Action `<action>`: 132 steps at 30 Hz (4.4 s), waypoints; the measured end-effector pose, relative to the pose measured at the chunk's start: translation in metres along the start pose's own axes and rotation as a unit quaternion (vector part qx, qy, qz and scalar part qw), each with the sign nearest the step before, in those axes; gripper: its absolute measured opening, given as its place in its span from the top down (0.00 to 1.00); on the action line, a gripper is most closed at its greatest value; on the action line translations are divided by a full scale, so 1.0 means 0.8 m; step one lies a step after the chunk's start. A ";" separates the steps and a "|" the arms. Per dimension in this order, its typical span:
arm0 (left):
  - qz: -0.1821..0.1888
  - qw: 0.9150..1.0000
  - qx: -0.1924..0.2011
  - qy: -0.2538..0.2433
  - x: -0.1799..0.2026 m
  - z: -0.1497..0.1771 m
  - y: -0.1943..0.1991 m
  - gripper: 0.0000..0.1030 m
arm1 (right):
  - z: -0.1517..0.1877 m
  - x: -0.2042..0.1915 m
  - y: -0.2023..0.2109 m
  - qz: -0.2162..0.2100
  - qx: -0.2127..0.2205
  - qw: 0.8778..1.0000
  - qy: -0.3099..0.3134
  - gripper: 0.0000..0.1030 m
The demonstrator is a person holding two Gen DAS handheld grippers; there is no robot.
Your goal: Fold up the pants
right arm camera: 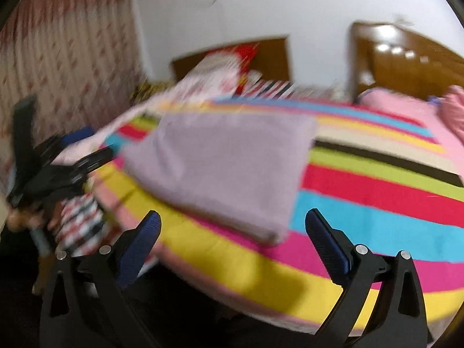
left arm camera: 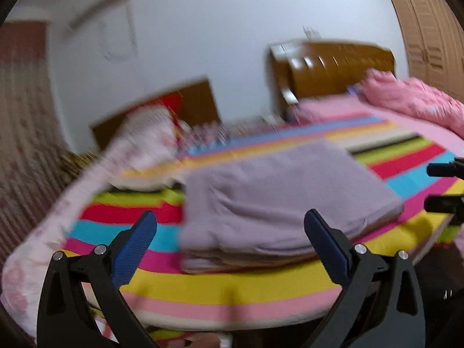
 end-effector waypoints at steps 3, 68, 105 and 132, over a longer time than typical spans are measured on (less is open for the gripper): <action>-0.047 0.997 0.039 0.042 -0.010 -0.010 0.038 0.01 | -0.006 0.004 0.018 0.023 0.038 0.999 -0.024 0.04; 0.011 0.993 -0.064 0.098 0.079 0.038 0.007 0.02 | 0.047 0.001 0.040 0.052 0.025 0.998 -0.040 0.04; 0.011 0.993 -0.065 0.100 0.080 0.039 0.007 0.02 | 0.049 0.001 0.038 0.050 0.022 0.998 -0.042 0.04; 0.005 0.991 -0.070 0.113 0.086 0.037 0.013 0.02 | 0.055 -0.005 0.039 0.048 0.020 0.998 -0.045 0.04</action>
Point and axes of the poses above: each gripper's, at about its wrist camera, not at the fingertips, and y roughly against the way its jaws point, x to its right, z to its underside, the point moved 4 cm from there along -y, roughly the way its jaws point, and after that the axes turned 3 degrees about -x, right-handed, at the moved point
